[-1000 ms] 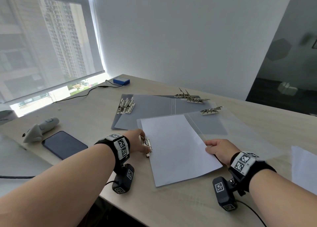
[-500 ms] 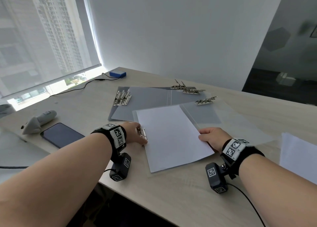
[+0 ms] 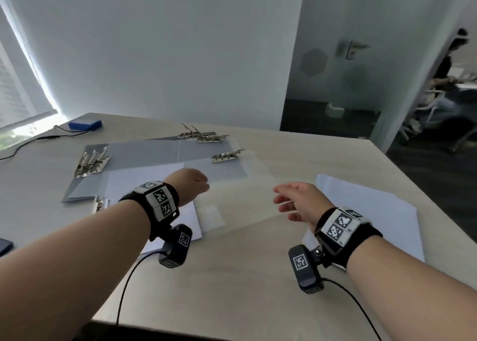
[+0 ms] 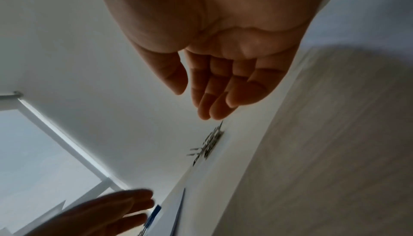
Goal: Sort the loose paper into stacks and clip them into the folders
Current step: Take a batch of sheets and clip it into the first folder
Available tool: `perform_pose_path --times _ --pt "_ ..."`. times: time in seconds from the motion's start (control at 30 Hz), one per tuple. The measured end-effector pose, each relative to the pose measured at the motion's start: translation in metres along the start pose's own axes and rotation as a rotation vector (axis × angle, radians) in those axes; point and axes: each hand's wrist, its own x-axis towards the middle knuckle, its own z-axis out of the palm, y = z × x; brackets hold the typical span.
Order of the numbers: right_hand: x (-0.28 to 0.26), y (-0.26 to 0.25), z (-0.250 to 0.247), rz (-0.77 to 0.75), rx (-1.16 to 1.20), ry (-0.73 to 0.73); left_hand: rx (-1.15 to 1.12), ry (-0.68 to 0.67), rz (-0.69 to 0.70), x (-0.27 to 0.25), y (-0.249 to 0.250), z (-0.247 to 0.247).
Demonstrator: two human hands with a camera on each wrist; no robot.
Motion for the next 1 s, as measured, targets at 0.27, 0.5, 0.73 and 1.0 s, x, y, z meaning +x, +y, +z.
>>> perform_pose_path --times 0.27,0.5,0.73,1.0 --pt "-0.05 0.048 -0.146 0.079 -0.072 0.402 -0.006 -0.266 0.317 -0.01 0.165 0.106" --pt "-0.076 0.094 -0.232 0.295 0.056 0.533 0.229 -0.433 0.361 -0.016 0.221 0.144" --pt "-0.084 0.104 -0.241 0.349 0.378 0.416 0.256 -0.436 0.343 -0.018 0.241 0.158" --pt "-0.082 0.123 -0.254 0.408 0.521 0.474 0.183 -0.424 0.387 -0.013 0.245 0.163"
